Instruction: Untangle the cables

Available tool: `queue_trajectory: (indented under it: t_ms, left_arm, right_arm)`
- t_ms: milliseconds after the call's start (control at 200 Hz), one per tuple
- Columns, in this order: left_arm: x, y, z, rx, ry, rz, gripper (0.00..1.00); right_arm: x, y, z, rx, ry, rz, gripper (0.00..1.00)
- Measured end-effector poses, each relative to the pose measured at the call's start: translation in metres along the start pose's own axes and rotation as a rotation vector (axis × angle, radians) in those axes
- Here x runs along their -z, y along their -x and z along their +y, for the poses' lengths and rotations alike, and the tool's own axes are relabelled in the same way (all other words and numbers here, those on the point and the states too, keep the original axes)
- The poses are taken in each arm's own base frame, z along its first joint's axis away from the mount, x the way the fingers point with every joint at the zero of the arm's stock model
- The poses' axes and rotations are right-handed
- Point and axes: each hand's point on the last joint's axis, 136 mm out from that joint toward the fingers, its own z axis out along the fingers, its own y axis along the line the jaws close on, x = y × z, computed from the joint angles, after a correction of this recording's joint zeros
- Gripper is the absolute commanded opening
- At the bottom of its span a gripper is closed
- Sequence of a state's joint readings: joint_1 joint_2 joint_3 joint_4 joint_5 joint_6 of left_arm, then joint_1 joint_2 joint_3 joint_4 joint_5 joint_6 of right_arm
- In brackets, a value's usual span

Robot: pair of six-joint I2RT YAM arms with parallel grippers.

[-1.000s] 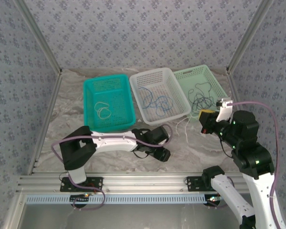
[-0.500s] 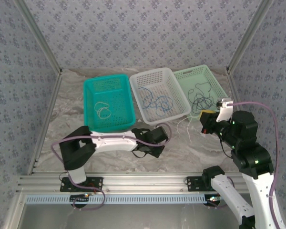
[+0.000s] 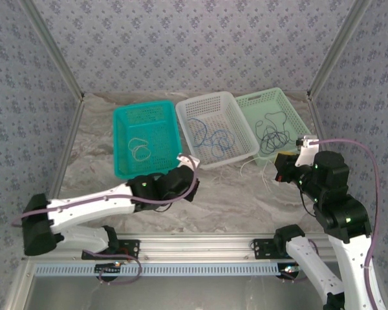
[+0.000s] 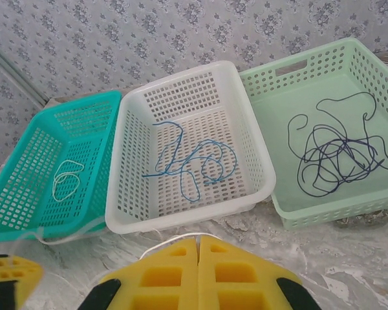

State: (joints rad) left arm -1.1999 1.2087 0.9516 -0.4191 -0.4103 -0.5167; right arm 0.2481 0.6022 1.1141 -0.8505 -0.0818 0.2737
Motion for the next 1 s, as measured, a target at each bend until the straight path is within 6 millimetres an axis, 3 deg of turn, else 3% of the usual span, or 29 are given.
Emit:
queue_trajectory:
  t_ms: [170,320,545,730,999]
  left_arm:
    - [0.031,0.025,0.019,0.001,0.023,-0.115,0.00]
    - [0.055,0.040,0.048,0.035,0.075,-0.191,0.00]
    - [0.107,0.065,0.093,0.100,0.135,-0.359,0.00]
    - [0.134,0.077,0.109,0.078,0.180,-0.432,0.00]
    - [0.176,0.111,0.123,0.011,0.263,-0.524,0.00]
  right_arm:
    - [-0.005,-0.011,-0.008,-0.013,-0.037,0.037,0.00]
    - [-0.012,-0.025,-0.023,-0.035,-0.105,0.104,0.00]
    - [-0.037,-0.067,-0.041,-0.077,-0.166,0.261,0.00]
    - [-0.046,-0.091,-0.045,-0.096,-0.168,0.336,0.00]
    - [-0.055,-0.116,-0.052,-0.105,-0.181,0.409,0.00]
